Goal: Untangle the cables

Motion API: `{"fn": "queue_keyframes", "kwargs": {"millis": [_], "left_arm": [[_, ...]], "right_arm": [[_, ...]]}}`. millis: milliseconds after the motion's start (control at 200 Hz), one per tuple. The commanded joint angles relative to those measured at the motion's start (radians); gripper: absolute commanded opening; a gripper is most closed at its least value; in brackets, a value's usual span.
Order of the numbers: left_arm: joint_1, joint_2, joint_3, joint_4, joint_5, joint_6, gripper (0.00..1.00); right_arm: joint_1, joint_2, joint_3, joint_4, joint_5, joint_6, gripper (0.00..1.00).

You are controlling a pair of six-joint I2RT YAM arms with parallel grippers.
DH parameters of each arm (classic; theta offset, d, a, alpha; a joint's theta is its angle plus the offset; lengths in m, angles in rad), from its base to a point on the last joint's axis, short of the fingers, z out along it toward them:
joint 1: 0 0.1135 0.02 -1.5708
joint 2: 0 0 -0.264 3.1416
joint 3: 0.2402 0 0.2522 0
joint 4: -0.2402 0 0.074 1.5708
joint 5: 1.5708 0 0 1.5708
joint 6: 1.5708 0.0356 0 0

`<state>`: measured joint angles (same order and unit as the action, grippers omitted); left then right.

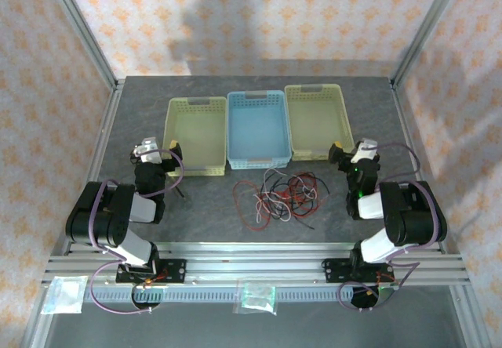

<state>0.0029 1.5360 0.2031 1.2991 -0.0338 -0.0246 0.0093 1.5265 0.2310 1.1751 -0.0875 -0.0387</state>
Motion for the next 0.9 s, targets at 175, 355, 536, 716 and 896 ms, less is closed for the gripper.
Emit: {"fn": "queue_keyframes", "kwargs": {"millis": [175,355,536,716,896], "left_arm": [[0.008,0.001,0.012,0.022,0.002,0.002,1.00],[-0.001,-0.007,-0.033,0.094,0.035,0.024,0.99],[-0.058,-0.208,-0.021,-0.107,-0.077,0.039,1.00],[-0.125,-0.442,-0.005,-0.322,-0.139,0.006,0.99],[-0.127,-0.497,0.120,-0.596,-0.033,-0.146,1.00]], "right_arm": [[-0.006,-0.015,0.018,0.018,-0.009,-0.001,1.00],[-0.006,-0.019,0.011,0.026,-0.011,-0.001,1.00],[-0.003,-0.127,0.019,-0.076,-0.012,-0.003,1.00],[-0.005,-0.317,0.013,-0.190,0.010,0.047,1.00],[-0.005,-0.428,0.099,-0.378,-0.084,0.113,1.00]]}}
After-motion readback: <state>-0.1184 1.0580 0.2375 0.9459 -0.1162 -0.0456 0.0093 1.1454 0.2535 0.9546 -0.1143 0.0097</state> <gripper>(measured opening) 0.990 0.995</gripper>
